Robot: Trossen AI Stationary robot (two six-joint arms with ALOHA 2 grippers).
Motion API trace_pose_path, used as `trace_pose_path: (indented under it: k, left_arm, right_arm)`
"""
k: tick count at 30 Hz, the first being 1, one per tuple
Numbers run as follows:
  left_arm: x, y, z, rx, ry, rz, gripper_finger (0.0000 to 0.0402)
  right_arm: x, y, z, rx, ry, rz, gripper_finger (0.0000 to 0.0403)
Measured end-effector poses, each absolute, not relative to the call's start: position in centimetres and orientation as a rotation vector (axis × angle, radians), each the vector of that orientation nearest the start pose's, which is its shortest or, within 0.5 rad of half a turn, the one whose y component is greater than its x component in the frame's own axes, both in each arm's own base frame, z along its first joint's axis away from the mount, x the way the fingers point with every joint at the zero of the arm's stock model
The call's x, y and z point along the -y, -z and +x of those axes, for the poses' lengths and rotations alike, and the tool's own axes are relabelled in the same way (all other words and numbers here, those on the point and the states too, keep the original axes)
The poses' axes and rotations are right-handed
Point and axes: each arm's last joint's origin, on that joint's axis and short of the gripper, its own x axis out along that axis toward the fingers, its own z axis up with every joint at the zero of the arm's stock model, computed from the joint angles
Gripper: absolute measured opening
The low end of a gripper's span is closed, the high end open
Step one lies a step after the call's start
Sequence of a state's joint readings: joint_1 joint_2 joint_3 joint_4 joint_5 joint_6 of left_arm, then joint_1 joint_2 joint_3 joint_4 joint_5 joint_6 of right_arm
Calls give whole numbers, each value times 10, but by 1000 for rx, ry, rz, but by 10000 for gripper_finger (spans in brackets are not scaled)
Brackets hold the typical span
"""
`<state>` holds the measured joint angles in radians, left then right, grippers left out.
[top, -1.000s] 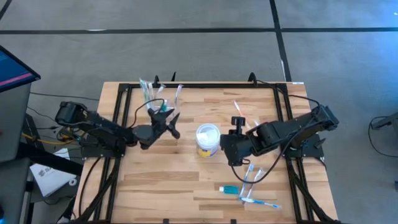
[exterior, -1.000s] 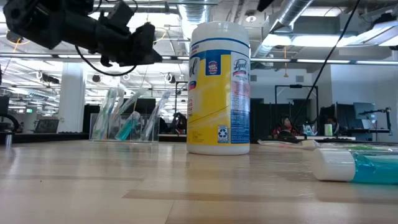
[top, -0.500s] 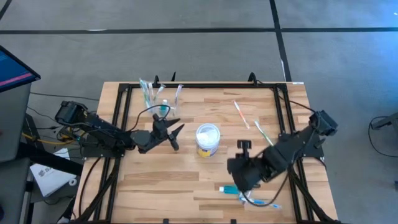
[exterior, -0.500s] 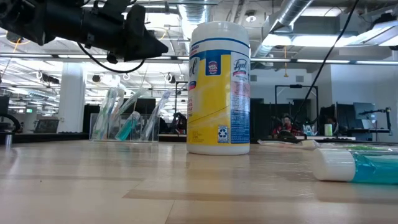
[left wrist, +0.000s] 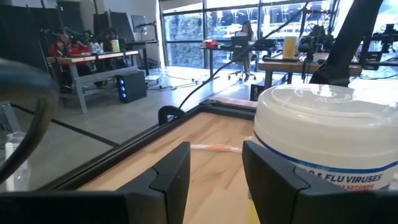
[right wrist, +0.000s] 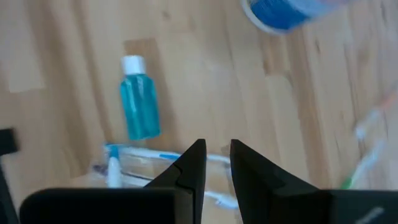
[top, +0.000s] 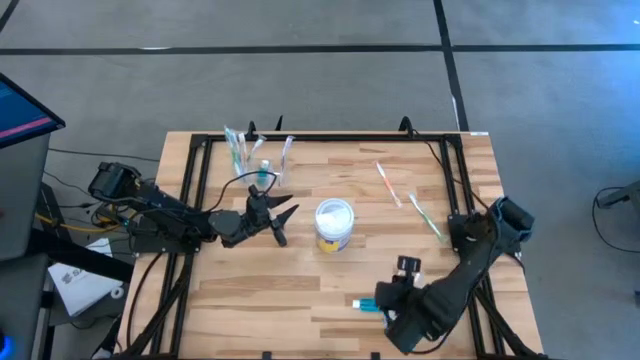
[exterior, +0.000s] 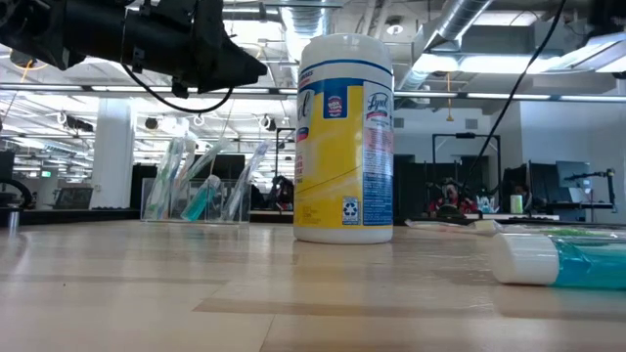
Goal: Pick & Place toothbrushing station
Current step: Put the top blue toothbrush into the transparent organizer
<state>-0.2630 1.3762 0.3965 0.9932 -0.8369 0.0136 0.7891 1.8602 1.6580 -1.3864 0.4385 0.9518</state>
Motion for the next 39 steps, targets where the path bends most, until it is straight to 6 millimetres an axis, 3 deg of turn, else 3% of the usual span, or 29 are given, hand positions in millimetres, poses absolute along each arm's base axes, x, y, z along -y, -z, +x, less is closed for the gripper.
trace_pose_path:
  k: [5, 9, 19, 27, 35, 39]
  left_arm:
    - [43, -194, 240, 21, -549, -19, 140]
    - [43, -196, 240, 33, -549, -25, 140]
    - [41, -200, 240, 70, -557, -41, 140]
    - [42, -201, 240, 89, -519, -81, 140]
    - [43, -202, 241, 100, -485, -106, 140]
    - [44, -202, 241, 101, -483, -107, 140]
  right_arm:
    - [-243, -267, 243, -1200, 475, 25, 64]
    - [-253, -258, 240, -1147, 437, 133, 64]
    - [-248, -215, 234, -1135, 599, 343, 64]
    - [-247, -181, 212, -1078, 754, 480, 64]
    - [-253, -171, 188, -958, 846, 572, 64]
    - [-247, -166, 181, -910, 889, 604, 64]
